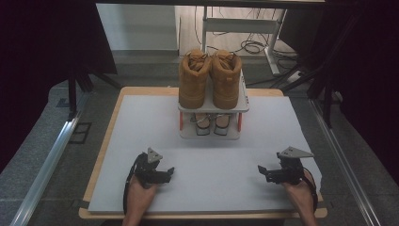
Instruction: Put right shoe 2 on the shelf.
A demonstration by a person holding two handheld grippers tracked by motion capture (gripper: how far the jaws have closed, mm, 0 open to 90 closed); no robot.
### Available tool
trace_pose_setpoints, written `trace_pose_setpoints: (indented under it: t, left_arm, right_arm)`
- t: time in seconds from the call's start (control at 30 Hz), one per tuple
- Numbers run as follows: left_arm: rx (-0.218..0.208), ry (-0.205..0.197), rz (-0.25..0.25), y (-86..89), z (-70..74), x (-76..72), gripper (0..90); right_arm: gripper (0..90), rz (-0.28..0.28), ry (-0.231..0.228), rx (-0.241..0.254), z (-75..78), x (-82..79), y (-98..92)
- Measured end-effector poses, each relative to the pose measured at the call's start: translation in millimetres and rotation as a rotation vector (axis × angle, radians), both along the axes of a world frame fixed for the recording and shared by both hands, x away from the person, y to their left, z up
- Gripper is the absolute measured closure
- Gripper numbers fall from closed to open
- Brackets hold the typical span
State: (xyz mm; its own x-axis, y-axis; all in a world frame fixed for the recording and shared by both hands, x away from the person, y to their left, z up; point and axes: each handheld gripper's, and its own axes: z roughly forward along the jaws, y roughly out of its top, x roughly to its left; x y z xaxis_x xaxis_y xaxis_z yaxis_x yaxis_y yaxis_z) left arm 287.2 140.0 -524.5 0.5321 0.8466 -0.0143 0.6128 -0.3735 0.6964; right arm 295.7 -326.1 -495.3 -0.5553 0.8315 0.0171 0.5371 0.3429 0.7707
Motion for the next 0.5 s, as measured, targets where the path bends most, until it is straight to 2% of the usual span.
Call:
trace_pose_setpoints:
  t: [0.37,0.5]
  left_arm:
    - [0.001,-0.002,0.0,-0.1,0.0,-0.2,12.9]
    - [0.001,-0.002,0.0,-0.1,0.0,-0.2,13.0]
  right_arm:
    - [2.0,-0.002,0.071,-0.055,-24.9,3.5,-1.2]
    - [1.2,-0.002,0.074,-0.068,-26.3,3.7,0.5]
